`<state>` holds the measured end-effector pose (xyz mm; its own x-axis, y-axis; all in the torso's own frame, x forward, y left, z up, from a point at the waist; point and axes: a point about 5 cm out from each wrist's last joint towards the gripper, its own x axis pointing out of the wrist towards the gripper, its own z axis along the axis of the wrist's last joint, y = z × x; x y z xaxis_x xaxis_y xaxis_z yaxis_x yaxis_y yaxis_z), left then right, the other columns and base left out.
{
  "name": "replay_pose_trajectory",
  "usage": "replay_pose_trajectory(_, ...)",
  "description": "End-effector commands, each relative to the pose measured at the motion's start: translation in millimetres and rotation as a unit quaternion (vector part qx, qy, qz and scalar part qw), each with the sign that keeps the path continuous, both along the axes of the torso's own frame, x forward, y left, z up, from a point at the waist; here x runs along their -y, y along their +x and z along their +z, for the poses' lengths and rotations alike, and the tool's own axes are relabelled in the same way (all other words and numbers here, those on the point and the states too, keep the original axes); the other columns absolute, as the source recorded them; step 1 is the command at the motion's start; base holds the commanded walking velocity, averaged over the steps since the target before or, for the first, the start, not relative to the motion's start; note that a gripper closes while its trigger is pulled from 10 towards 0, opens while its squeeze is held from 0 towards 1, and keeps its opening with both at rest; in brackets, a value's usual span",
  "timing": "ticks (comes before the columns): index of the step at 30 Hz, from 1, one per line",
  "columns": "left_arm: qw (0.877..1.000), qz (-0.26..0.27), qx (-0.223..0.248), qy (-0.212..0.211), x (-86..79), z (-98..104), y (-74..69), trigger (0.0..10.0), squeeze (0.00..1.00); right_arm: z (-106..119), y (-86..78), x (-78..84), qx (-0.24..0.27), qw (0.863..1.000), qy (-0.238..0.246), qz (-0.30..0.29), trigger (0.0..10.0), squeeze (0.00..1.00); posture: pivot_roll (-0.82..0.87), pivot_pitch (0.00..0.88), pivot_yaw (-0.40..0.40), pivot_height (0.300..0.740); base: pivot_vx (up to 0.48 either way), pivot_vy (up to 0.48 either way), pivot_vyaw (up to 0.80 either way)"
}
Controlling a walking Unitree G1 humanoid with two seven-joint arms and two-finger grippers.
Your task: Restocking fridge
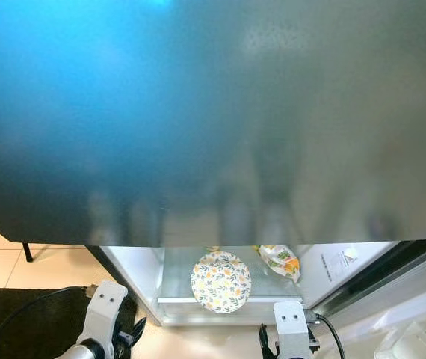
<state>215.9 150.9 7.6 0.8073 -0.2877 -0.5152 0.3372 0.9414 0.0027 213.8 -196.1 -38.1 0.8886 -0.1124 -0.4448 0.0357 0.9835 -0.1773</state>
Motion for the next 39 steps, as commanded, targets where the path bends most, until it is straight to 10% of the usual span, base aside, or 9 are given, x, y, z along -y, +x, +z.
replay_pose_trajectory(1, 1.0, 0.012, -0.014, 0.004, -0.4, -8.2, -5.9, 10.0, 0.0, -5.6, -8.1, 1.6, -0.012, 1.0, -0.004, 0.001, 10.0, 0.0, -0.12, 0.185, 0.027, 0.717, 0.0, 0.0, 0.0)
replay_pose_trajectory(39, 0.999, 0.023, -0.022, 0.008, 6.8, -6.6, 4.1, 10.0, 0.0, -5.7, -7.7, 4.8, -0.003, 1.0, -0.003, -0.004, 10.0, 0.0, -0.13, 0.19, 0.027, 0.717, -0.191, 0.0, 0.0)
